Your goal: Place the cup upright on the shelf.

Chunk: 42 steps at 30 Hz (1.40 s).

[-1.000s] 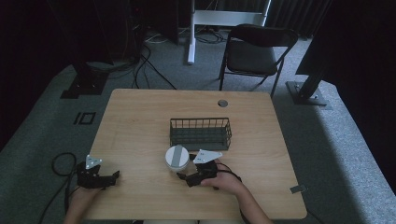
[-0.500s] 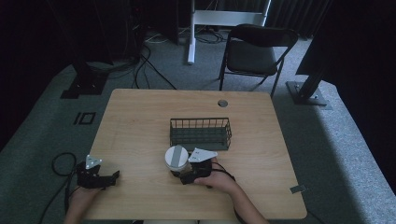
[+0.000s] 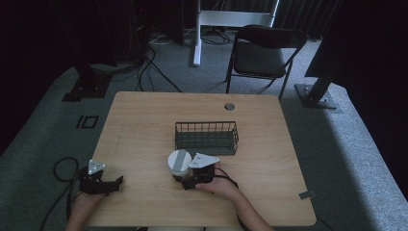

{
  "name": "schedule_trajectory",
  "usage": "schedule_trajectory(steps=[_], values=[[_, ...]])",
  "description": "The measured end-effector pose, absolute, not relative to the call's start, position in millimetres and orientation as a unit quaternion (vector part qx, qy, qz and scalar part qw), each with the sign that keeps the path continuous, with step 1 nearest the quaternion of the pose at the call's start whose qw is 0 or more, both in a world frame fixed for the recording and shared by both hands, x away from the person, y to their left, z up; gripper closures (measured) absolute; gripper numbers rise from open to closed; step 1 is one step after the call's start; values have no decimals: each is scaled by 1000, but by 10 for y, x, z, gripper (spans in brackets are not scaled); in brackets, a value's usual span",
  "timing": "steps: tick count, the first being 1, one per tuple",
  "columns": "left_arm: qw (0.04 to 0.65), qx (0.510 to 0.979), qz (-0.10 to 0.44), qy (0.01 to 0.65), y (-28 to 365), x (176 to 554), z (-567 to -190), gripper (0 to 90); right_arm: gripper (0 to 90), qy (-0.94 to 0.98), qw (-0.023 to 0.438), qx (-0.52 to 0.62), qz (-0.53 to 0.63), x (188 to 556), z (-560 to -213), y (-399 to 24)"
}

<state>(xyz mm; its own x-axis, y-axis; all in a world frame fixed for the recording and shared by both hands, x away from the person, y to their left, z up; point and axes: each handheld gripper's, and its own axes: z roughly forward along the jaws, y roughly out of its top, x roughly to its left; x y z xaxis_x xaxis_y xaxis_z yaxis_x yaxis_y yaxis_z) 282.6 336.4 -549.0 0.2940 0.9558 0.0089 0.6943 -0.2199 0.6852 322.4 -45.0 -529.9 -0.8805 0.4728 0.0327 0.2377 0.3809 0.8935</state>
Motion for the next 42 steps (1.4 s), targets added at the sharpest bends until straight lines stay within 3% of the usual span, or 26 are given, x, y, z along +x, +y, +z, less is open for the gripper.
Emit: schedule_trajectory(steps=[18,35,42], values=[[294,748,222,551,3363,2827,-5490,1,183,802,113,229,539,3233,-4904,-484],[294,749,223,551,3363,2827,-5490,1,183,772,173,262,553,3421,-4423,-742],[294,749,223,551,3363,2827,-5490,2,183,754,219,300,542,3547,-4301,-879]])
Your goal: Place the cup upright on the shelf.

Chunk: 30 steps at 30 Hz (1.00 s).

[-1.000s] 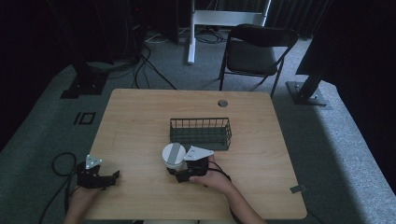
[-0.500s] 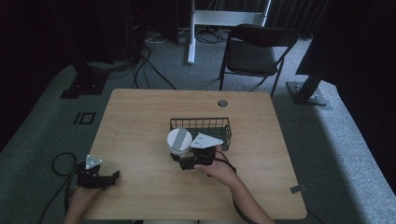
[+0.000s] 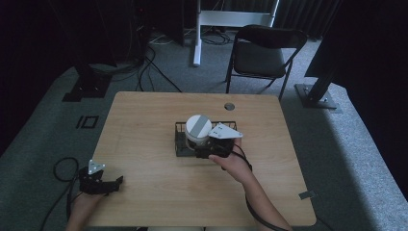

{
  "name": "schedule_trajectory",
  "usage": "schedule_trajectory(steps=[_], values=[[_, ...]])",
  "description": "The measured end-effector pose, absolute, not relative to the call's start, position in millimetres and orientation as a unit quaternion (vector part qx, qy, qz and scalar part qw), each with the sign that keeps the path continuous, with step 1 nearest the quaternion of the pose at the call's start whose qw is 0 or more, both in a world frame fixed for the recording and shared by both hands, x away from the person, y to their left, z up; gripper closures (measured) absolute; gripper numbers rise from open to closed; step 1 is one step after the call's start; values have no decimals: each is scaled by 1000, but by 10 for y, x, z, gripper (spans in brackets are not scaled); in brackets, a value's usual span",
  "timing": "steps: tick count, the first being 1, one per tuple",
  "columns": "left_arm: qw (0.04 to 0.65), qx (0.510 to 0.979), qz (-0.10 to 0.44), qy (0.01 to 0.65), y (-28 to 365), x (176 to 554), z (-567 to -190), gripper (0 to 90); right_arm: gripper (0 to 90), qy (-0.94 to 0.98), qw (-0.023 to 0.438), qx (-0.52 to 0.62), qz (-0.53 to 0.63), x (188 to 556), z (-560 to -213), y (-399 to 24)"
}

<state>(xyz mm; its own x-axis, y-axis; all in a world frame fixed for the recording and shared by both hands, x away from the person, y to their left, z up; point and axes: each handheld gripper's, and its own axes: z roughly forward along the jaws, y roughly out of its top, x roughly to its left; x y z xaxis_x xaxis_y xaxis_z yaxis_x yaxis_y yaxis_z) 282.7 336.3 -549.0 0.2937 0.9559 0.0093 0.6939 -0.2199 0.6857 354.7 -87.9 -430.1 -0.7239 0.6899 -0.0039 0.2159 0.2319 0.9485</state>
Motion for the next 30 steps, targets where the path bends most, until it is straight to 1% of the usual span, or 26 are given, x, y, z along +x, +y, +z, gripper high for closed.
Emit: schedule_trajectory(steps=[8,10,19,30], values=[[294,749,222,551,3364,2826,-5489,1,183,730,263,353,523,3709,-4243,-1016],[294,748,223,551,3363,2827,-5490,1,183,725,268,366,519,3752,-4243,-1057],[294,748,222,551,3363,2827,-5490,1,183,713,305,414,476,3914,-4317,-1218],[294,748,222,551,3363,2827,-5490,1,183,715,301,452,440,4005,-4508,-1301]])
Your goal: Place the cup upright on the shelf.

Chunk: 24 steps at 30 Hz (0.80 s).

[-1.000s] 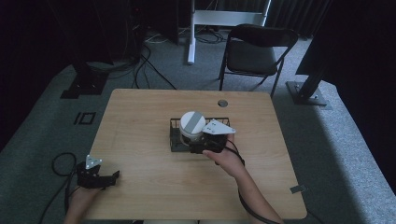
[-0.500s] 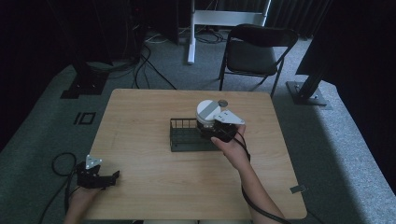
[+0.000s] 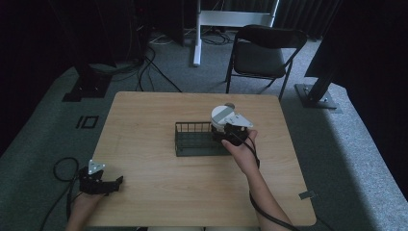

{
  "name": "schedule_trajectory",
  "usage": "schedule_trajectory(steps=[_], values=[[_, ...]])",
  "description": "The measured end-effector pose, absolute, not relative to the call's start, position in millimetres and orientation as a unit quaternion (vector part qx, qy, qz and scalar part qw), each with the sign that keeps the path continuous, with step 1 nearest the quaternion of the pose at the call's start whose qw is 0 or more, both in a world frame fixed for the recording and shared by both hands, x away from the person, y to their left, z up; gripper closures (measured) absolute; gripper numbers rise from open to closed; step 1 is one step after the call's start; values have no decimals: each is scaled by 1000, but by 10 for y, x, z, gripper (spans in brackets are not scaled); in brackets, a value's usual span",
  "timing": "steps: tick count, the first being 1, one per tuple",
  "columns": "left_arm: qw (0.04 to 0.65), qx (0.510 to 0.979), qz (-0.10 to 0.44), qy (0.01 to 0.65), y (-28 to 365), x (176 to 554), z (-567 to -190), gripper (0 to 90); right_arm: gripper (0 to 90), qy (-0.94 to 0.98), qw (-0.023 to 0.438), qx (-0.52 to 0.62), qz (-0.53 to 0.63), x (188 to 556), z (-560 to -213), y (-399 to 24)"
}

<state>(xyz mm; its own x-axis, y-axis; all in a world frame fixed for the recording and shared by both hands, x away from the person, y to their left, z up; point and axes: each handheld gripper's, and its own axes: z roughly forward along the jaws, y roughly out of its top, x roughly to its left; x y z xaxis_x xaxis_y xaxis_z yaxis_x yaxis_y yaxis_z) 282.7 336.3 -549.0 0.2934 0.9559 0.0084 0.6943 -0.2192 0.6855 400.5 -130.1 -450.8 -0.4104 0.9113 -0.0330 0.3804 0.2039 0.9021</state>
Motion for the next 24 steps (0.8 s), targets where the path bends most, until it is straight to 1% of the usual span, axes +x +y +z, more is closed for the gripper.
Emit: schedule_trajectory(steps=[13,24], values=[[294,748,222,551,3363,2827,-5490,1,183,733,276,461,417,4042,-4658,-1300],[294,748,222,551,3363,2827,-5490,1,183,734,269,469,412,4053,-4726,-1306]])
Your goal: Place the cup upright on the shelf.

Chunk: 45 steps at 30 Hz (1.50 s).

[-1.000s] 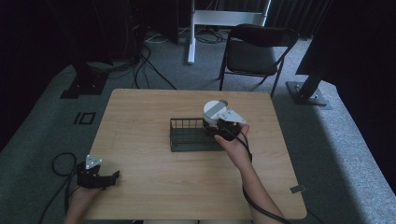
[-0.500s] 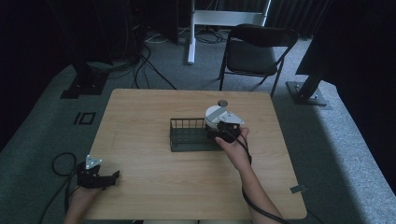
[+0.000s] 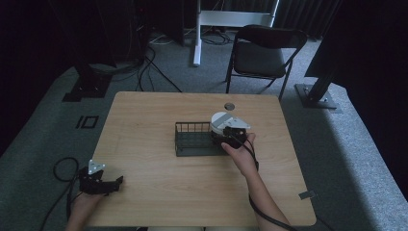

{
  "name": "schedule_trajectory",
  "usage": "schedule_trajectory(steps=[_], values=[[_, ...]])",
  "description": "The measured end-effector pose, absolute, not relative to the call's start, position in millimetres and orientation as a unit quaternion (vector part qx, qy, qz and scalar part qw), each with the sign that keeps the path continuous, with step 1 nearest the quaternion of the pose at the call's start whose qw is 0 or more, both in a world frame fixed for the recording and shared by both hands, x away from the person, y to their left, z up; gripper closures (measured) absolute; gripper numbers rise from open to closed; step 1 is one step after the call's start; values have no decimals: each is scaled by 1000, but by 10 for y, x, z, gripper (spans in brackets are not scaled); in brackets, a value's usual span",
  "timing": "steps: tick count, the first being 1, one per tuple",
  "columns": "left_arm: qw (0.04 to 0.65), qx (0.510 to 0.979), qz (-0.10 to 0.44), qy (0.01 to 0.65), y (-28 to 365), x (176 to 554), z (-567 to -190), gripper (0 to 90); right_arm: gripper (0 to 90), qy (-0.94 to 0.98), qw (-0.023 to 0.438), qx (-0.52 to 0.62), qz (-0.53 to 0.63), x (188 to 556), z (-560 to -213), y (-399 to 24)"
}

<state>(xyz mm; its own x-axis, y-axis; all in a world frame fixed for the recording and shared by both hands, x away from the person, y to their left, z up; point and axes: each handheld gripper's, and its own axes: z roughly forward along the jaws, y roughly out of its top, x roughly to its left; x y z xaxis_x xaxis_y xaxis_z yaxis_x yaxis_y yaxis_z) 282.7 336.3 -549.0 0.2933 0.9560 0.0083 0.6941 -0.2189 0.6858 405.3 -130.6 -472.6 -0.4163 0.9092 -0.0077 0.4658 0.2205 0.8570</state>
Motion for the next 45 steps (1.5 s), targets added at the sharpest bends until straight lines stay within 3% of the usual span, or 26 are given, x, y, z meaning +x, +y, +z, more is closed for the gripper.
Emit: schedule_trajectory(steps=[14,19,45], values=[[294,749,222,551,3364,2826,-5490,1,175,731,259,455,438,4036,-4778,-1382],[294,749,222,551,3363,2826,-5490,1,128,725,262,448,453,4015,-4782,-1387],[294,749,222,551,3363,2826,-5490,2,128,720,264,437,471,3786,-4736,-1587]])
